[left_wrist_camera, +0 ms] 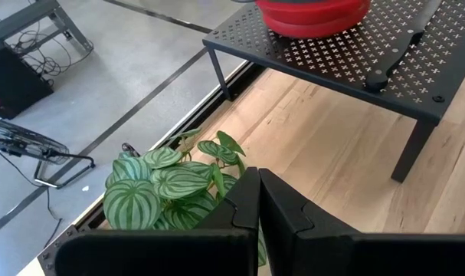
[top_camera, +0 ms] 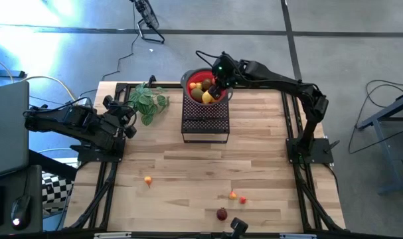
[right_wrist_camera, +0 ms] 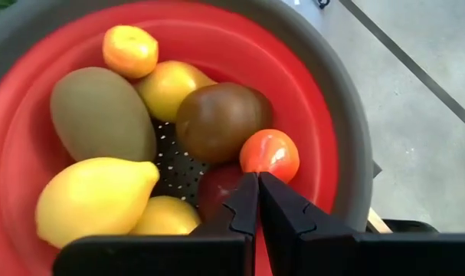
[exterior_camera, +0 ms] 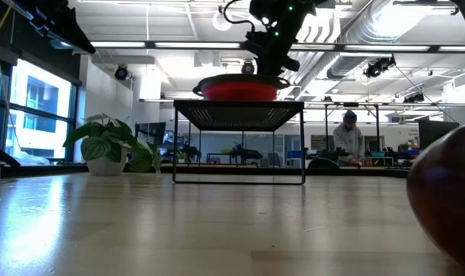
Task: Pick & Place Fruit
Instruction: Put the pear into the red strainer bowl
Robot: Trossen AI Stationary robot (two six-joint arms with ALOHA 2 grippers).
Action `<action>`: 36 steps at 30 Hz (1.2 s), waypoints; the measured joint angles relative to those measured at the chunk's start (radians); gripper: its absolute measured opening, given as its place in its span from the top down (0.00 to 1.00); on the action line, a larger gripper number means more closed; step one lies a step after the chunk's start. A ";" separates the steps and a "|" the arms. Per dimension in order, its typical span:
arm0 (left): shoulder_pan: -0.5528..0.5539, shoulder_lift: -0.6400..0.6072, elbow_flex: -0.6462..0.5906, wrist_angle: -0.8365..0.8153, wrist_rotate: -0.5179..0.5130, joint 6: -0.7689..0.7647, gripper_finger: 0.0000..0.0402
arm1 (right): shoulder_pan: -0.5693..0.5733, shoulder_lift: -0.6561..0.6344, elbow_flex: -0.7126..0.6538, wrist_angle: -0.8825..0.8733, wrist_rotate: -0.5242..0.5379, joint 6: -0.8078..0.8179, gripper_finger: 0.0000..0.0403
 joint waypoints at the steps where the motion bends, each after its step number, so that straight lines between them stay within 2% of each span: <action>1: 0.000 0.000 0.000 0.000 0.000 0.000 1.00 | 0.000 0.000 0.000 0.002 0.000 0.000 0.99; 6: 0.000 0.000 0.000 0.000 0.000 0.000 1.00 | 0.000 0.000 0.000 0.009 -0.004 -0.004 0.95; 15: 0.000 0.000 0.000 0.000 0.000 0.000 1.00 | 0.006 -0.007 -0.001 0.013 0.001 -0.006 0.70; 19: 0.000 0.000 0.000 0.000 0.001 0.000 1.00 | 0.008 -0.052 -0.001 0.023 -0.004 0.006 0.64; 24: 0.000 0.000 0.000 0.000 0.001 0.000 1.00 | 0.021 -0.128 -0.001 0.029 -0.013 0.036 0.64; 32: 0.000 0.000 0.000 0.000 0.001 0.000 1.00 | 0.061 -0.235 0.000 0.046 -0.127 0.043 0.69; 36: 0.000 0.000 0.000 0.000 0.003 0.000 1.00 | 0.084 -0.262 0.000 0.030 -0.165 0.126 0.72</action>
